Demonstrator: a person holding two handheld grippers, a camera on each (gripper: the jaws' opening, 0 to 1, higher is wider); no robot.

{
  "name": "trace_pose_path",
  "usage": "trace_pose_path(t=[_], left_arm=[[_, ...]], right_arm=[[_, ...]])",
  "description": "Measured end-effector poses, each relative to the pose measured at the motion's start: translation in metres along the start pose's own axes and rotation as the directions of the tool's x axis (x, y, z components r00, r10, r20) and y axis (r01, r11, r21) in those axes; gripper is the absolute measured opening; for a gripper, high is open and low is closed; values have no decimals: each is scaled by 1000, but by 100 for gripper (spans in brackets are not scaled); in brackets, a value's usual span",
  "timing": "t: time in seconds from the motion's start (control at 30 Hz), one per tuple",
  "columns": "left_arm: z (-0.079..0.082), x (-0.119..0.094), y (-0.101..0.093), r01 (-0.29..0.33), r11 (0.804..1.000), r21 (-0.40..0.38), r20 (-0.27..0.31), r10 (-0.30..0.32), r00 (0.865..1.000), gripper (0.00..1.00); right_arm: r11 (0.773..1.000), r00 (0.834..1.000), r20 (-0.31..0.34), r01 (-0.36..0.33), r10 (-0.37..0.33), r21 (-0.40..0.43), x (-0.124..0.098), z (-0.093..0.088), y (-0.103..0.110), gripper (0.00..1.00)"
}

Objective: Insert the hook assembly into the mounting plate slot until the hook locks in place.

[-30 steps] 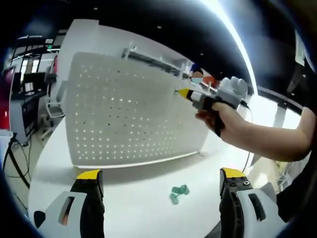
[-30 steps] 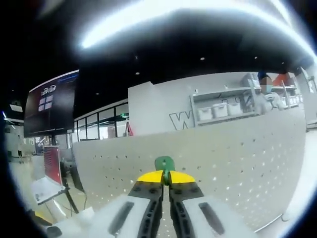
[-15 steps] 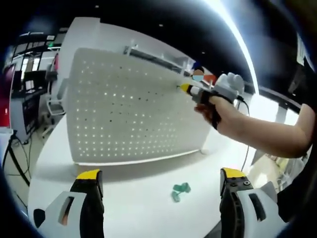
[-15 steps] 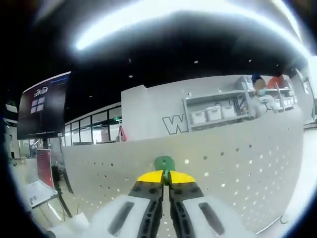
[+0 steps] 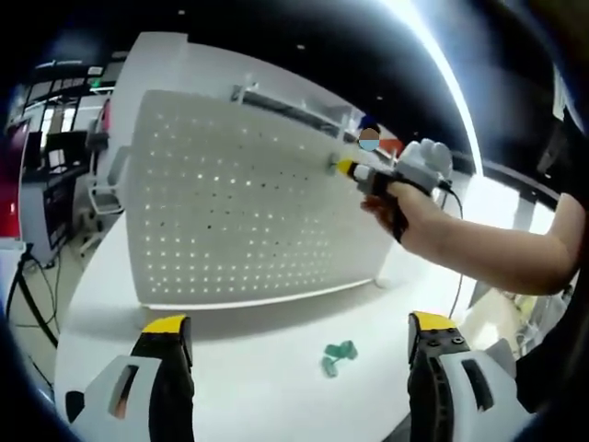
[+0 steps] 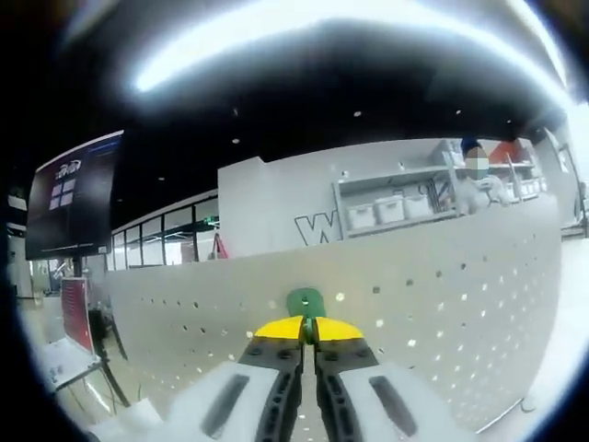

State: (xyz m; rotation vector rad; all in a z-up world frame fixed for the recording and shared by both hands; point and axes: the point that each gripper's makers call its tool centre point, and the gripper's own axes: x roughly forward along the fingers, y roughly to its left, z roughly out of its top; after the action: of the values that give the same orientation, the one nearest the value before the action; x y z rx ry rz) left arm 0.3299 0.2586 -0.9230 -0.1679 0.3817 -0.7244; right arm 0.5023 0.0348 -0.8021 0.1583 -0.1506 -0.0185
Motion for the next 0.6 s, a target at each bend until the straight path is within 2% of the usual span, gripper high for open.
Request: trace_pose_path(t=[0.6], left_arm=[[-6,-4,3,-19,1000,-18,2,19,1000,99]], right_arm=[[999,999,-1,45,-45,-29,5,-5,-3,0]])
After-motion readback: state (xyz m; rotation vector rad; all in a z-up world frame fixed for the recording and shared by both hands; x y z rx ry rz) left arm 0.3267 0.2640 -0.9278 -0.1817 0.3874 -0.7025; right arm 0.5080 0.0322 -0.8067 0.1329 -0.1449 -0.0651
